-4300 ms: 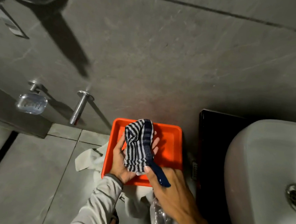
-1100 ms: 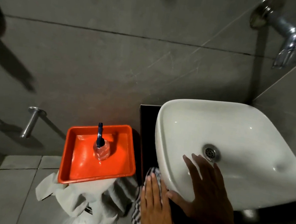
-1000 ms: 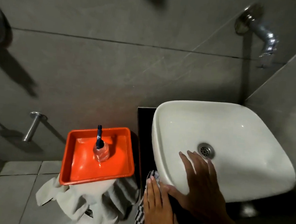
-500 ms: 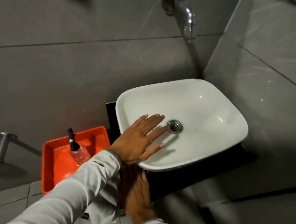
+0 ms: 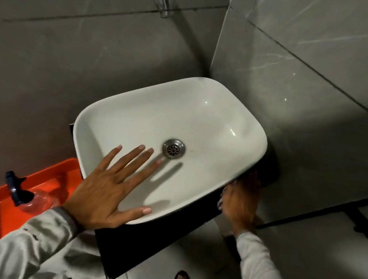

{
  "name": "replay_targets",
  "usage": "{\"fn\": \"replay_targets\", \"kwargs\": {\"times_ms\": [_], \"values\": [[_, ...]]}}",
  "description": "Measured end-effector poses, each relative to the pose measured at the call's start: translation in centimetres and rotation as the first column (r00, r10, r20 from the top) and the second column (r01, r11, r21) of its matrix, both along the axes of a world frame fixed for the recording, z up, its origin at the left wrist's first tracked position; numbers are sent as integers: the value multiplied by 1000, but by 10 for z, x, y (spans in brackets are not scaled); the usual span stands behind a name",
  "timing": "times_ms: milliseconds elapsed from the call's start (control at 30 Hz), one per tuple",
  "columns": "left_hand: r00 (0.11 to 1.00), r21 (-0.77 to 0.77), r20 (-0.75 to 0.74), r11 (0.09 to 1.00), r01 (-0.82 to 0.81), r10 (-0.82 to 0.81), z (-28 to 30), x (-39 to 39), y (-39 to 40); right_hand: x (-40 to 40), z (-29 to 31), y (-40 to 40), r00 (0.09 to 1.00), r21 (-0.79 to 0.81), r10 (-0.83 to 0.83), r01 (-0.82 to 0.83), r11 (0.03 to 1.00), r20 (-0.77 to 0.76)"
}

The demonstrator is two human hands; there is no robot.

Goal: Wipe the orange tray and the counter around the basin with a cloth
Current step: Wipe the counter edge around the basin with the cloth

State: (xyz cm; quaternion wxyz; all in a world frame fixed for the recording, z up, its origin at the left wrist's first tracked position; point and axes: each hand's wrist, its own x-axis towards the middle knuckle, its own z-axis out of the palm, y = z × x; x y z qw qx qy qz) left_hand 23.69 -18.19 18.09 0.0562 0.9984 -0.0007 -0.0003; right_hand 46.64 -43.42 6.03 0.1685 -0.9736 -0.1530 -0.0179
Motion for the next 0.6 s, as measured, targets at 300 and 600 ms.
{"fn": "replay_targets", "kwargs": {"times_ms": [300,600], "values": [[999,-7,-36,1000,-12,11,5,-1,-2,-28,-1,15,988,93,-156,157,983,-21],[998,41,-56,999,25,-23,4,-2,-4,-205,-21,79,1000,339,-6,13,941,-20]]}}
